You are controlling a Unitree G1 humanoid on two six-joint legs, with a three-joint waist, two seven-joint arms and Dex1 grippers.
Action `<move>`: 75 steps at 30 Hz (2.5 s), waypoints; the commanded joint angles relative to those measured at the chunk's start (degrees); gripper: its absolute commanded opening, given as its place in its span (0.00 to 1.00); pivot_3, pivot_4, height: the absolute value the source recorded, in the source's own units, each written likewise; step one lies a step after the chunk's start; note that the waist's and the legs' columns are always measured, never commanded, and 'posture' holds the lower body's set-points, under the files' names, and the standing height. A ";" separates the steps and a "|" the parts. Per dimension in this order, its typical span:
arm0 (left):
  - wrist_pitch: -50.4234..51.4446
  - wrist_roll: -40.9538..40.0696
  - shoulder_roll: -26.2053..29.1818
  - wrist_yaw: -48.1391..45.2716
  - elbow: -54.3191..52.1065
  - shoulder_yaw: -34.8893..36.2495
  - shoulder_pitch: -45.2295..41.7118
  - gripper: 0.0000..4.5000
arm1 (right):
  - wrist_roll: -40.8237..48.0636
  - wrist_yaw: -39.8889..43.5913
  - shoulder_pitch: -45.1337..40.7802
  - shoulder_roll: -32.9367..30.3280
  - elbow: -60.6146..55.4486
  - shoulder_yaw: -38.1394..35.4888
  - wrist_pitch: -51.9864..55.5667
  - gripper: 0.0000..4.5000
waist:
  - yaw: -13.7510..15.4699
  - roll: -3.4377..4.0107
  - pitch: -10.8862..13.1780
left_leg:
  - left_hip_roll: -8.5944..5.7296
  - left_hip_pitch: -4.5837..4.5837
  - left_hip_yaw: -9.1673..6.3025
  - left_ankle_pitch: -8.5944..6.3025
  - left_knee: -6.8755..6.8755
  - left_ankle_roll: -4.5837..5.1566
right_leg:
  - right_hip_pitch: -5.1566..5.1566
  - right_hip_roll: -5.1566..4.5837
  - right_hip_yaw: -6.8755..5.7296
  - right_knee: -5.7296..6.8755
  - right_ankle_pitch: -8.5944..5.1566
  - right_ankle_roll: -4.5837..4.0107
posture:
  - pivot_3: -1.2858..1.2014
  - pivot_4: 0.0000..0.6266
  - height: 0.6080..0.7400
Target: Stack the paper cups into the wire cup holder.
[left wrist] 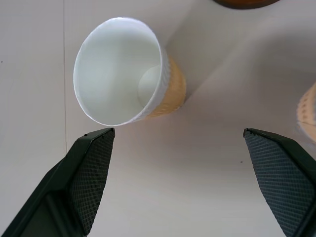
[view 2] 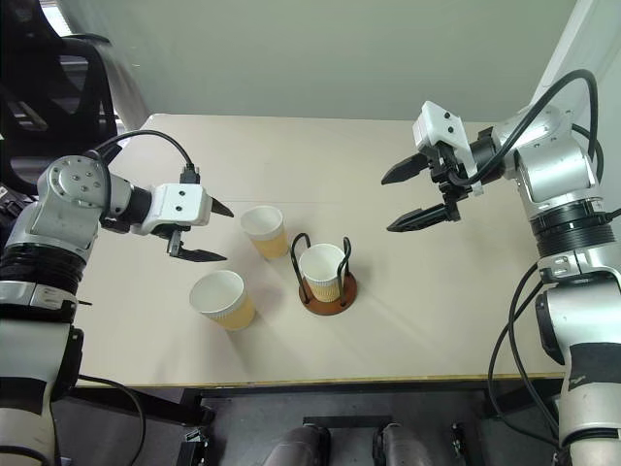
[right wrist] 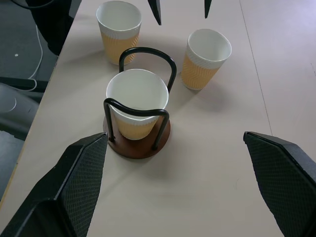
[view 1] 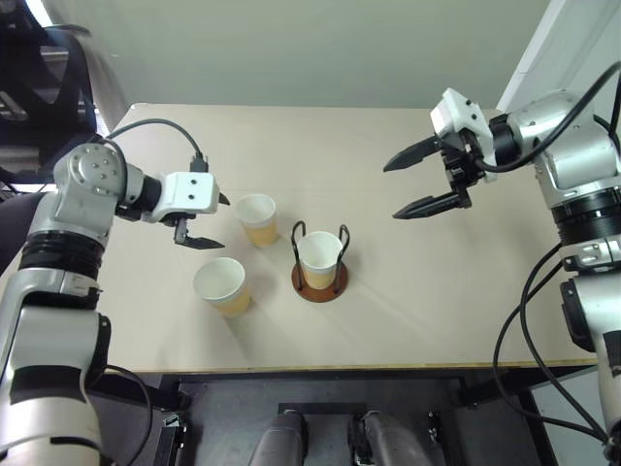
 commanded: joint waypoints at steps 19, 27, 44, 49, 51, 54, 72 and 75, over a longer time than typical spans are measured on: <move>-9.15 3.36 -4.83 4.30 10.01 -0.57 -4.96 1.00 | 1.97 0.22 -1.53 -1.03 -1.26 -1.15 -2.66 0.99 | 0.05 0.00 0.00 | -0.01 -0.01 0.01 0.01 0.01 0.01 | 0.01 0.00 0.00 0.00 0.06 0.09 | 0.52 0.24 1.00; -10.19 3.71 -6.14 5.62 10.52 -0.85 -5.08 1.00 | 2.13 0.22 -1.09 -1.41 -1.88 -0.88 -2.45 0.99 | 0.14 0.00 0.00 | -0.01 -0.01 0.01 0.05 0.03 0.06 | 0.03 0.00 0.00 0.00 0.08 0.13 | 0.52 0.24 1.00; -13.48 4.13 -6.50 6.93 11.25 -1.39 -5.04 0.72 | 2.23 0.22 -1.03 -1.30 -2.14 -0.73 -2.93 1.00 | 0.14 0.00 0.00 | -0.02 -0.01 0.02 0.06 0.04 0.07 | 0.03 0.00 0.00 0.01 0.10 0.16 | 0.52 0.24 1.00; -13.27 3.71 -6.55 4.82 11.76 -1.44 -5.40 0.32 | 2.12 0.22 -1.10 -1.20 -1.80 -0.89 -3.19 1.00 | 0.15 0.00 0.00 | -0.02 -0.01 0.02 0.06 0.04 0.07 | 0.04 0.00 0.00 0.01 0.11 0.17 | 0.52 0.24 1.00; -12.74 3.50 -6.62 4.02 11.86 -1.31 -5.49 0.16 | 2.20 0.22 -1.32 -0.97 -1.66 -1.15 -3.16 1.00 | 0.15 0.00 0.00 | -0.02 -0.01 0.02 0.06 0.04 0.07 | 0.04 0.00 0.00 0.01 0.11 0.17 | 0.52 0.24 1.00; -12.09 3.19 -6.62 2.89 11.69 -1.12 -5.48 0.00 | 2.24 0.22 -2.24 -0.13 -0.66 -2.13 -3.06 1.00 | 0.14 0.00 0.00 | -0.02 0.00 0.02 0.06 0.04 0.07 | 0.04 0.00 0.00 0.01 0.11 0.17 | 0.52 0.24 1.00; -9.00 1.35 -5.56 -1.81 9.21 -0.40 -5.24 0.00 | 1.97 0.22 -4.80 0.69 2.31 -2.99 -3.81 1.00 | 0.15 0.00 0.00 | -0.02 0.00 0.02 0.07 0.07 0.08 | 0.04 0.00 0.00 0.02 0.12 0.16 | 0.52 0.24 1.00; -7.95 0.69 -4.85 -2.95 8.40 0.05 -5.57 0.00 | 2.03 0.22 -4.84 0.58 2.18 -3.05 -3.83 1.00 | 0.15 0.00 0.00 | -0.02 0.00 0.02 0.07 0.06 0.09 | 0.04 0.00 0.00 0.01 0.12 0.16 | 0.52 0.24 1.00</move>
